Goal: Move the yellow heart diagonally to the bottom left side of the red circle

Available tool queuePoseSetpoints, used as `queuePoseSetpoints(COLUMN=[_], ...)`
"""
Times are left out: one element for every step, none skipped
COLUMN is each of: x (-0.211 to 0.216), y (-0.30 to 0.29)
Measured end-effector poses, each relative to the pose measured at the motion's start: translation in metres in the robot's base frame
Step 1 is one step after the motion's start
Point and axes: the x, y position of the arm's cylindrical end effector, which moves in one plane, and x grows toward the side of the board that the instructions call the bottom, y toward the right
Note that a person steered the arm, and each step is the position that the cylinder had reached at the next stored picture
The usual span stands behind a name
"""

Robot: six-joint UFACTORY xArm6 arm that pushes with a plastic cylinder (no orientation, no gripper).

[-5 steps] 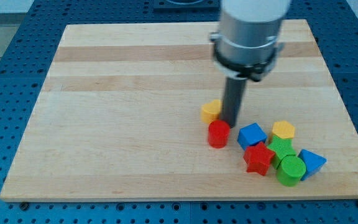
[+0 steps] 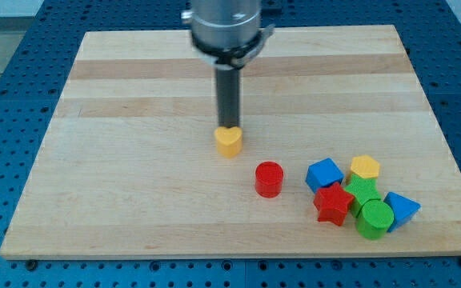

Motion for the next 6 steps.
queuePoseSetpoints(x=[0.044, 0.044, 0.021, 0.04, 0.075, 0.109], y=[-0.023, -0.032, -0.018, 0.026, -0.026, -0.08])
